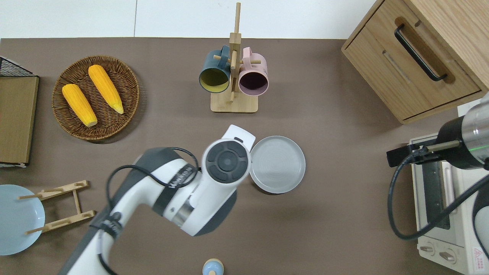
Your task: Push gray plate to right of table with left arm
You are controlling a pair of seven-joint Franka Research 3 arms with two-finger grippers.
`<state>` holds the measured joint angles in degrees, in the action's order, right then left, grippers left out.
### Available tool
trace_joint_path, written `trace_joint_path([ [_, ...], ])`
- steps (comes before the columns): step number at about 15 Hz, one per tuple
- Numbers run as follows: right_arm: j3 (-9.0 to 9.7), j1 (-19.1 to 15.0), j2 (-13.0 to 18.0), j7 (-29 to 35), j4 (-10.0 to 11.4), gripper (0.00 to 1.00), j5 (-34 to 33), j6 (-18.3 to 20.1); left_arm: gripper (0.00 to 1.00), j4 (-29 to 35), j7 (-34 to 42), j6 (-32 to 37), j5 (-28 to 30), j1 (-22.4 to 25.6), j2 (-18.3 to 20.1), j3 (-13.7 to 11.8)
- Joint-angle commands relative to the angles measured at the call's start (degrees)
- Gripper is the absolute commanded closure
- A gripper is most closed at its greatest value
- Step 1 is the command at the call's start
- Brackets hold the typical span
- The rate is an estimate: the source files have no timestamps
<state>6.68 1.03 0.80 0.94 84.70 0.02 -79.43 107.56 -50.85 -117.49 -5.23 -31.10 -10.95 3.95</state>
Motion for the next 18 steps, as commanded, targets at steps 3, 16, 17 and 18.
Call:
trace_joint_path([
  [3, 0.79, -1.11, 0.17, 0.73, -0.50, 0.017, 0.33, 0.77, 0.00, -0.59, 17.60, 12.96, 4.53, 10.43, 9.80, 0.18],
  [16, 0.79, -1.11, 0.17, 0.73, -0.50, 0.017, 0.25, 0.77, 0.00, -17.90, 37.13, 31.53, 6.64, 19.58, 10.42, -3.59],
  [17, 0.79, -1.11, 0.17, 0.73, -0.50, 0.017, 0.33, 0.77, 0.00, -19.30, 37.23, 32.31, 6.73, 19.76, 10.42, -3.86],
  [18, 0.79, -1.11, 0.17, 0.73, -0.50, 0.017, 0.33, 0.77, 0.00, -20.62, 37.40, 33.19, 6.73, 19.85, 10.34, -4.03],
])
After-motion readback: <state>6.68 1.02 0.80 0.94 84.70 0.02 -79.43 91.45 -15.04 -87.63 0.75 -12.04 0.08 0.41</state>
